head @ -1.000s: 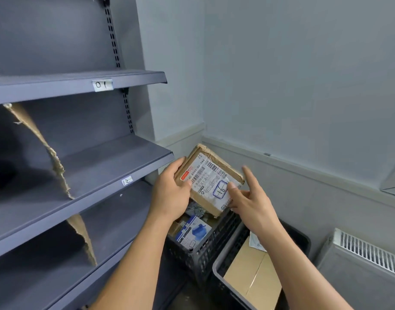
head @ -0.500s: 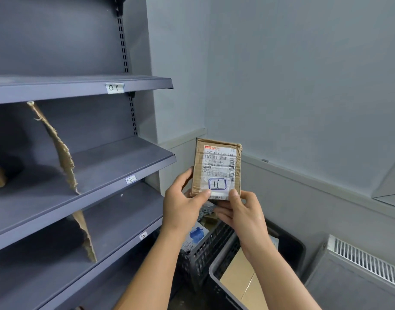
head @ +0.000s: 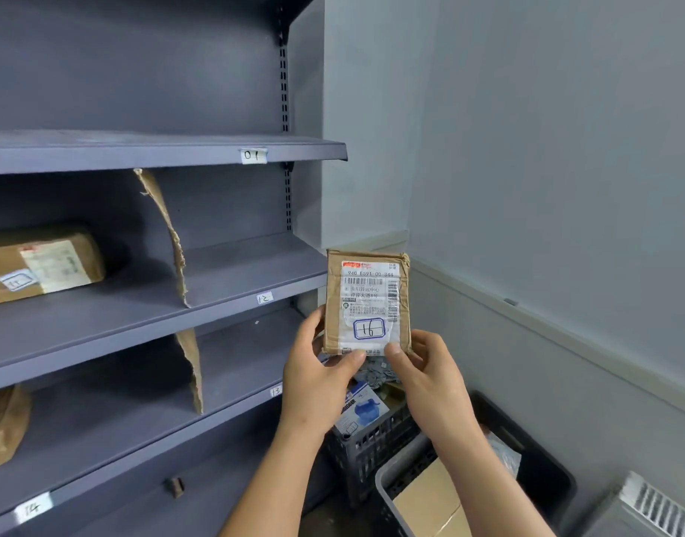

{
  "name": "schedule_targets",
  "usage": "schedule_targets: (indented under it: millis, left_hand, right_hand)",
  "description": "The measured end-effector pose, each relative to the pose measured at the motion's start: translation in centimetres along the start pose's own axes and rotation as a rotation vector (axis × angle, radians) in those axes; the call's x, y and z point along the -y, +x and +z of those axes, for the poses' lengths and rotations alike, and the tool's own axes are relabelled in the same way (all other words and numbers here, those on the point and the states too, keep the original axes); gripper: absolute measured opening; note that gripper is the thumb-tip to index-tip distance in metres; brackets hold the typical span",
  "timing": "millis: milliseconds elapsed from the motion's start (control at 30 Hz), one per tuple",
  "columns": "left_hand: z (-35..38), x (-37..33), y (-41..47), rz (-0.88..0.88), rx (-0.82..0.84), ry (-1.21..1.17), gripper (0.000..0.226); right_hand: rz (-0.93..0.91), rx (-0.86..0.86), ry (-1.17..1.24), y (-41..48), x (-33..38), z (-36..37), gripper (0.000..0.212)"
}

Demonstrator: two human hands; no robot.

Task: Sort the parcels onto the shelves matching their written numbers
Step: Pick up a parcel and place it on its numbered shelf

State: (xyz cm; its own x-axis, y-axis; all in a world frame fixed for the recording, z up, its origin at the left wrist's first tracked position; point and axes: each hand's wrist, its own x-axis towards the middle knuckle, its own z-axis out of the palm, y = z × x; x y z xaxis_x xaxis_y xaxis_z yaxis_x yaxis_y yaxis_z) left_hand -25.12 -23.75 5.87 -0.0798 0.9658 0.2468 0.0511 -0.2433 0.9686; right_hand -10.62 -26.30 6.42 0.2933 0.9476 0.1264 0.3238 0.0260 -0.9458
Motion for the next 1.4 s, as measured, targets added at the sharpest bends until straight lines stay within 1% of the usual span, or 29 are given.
schedule_targets:
  millis: [100, 233, 500, 633, 833, 1000, 1233, 1400]
  left_hand:
    - [-0.4, 0.1, -1.7, -0.023, -0.104, 0.027, 0.061]
    - [-1.8, 0.3, -4.7, -0.065, -0.226, 0.019, 0.055]
    - [-6.5, 0.5, -10.6, -0.137, -0.473, 0.058, 0.052]
    - [-9.4, 0.1, -13.2, -0.130, -0.560, 0.090, 0.052]
    - [-14.8, -0.1, -16.6, -0.097, -0.629, 0.135, 0.055]
    - [-20.7, -0.4, -19.2, -0.106, -0.691, 0.147, 0.055]
    - [-29.4, -0.9, -23.6, -0.104, -0.823, 0.150, 0.047]
    - [-34.4, -1.1, -26.6, -0.096, -0.876, 0.133, 0.044]
  right_hand:
    - [-0.044, 0.117, 0.000, -0.3, -0.4, -0.1, 0.053]
    - [-0.142, 0.316, -0.023, -1.3, -1.0, 0.9, 0.044]
    - [-0.193, 0.554, 0.010, -5.0, -1.6, 5.8, 0.045]
    - [-0.218, 0.634, 0.015, -7.3, -0.8, 8.3, 0.047]
    - [-0.251, 0.730, 0.032, -11.2, 0.7, 13.0, 0.049]
    - [-0.269, 0.783, 0.048, -15.3, 2.6, 17.9, 0.053]
    - [-0.317, 0.854, 0.039, -21.9, 5.6, 24.8, 0.051]
    - [-0.348, 0.888, 0.027, -26.2, 7.3, 28.9, 0.051]
